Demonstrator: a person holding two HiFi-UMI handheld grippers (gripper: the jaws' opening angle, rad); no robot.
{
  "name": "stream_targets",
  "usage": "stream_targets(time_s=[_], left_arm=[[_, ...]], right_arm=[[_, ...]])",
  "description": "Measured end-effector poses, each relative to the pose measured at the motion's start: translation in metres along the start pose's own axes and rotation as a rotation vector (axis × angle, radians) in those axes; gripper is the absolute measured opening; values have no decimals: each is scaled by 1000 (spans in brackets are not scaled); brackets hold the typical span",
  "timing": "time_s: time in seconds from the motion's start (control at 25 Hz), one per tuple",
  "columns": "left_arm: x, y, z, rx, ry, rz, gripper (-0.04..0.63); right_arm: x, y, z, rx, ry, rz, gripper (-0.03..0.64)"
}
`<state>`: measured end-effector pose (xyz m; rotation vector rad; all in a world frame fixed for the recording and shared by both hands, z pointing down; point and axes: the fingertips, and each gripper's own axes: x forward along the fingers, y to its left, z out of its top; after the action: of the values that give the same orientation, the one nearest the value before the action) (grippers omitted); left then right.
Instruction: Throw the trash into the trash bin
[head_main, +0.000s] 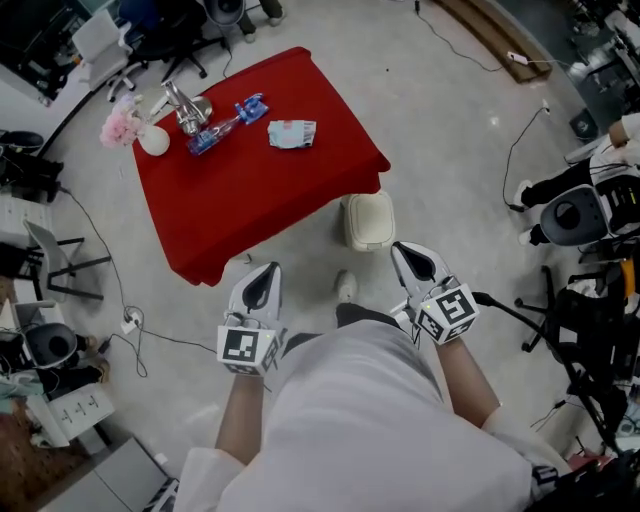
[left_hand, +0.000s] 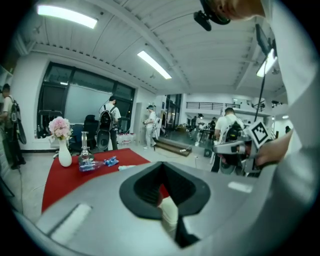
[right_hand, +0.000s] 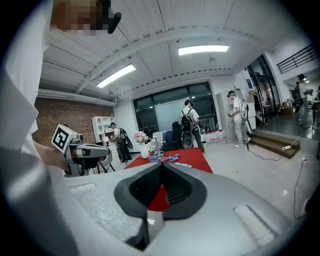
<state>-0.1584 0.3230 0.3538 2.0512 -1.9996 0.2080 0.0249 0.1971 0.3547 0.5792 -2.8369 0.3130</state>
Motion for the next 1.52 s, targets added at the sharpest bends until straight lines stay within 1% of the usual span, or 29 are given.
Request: stream_targets(time_s=[0.16,0.36,0.52,0.68,0.76,0.92,1.0,1.16,1.28,1.36,1.52], left_arm=[[35,2,3,28,40,23,5],[66,8,9,62,85,20,5],[85,22,3,52,125,22,5],[113,46,-16,39,137,20,5],[128,59,-29,33,163,4,5],[153,71,-59,27,223,-67,5],[166,75,-77,26,246,-85,5],[192,82,-118,64,303,-100,5],[212,73,-153,95,339,-150,5],[223,65,-175,103,361,-172,5],[241,55,-211,32,423,-164,5]], right_arm=[[14,-31,0,6,19,28,0],[31,-54,-9,18,51,39,0],[43,-67,-16,46,67,0,0],[63,-86,-32,78,78,-56,0],[72,-95,-44,103,92,-102,0],[82,-110,-83,164,140,-200,0],[89,-119,-107,177,167,-234,0],[106,-137,-164,205,229,-292,0],[117,-152,-212,237,275,-323,0],[122,-161,-242,258,302,-335,0],[131,-173,-292,292,334,-352,0]])
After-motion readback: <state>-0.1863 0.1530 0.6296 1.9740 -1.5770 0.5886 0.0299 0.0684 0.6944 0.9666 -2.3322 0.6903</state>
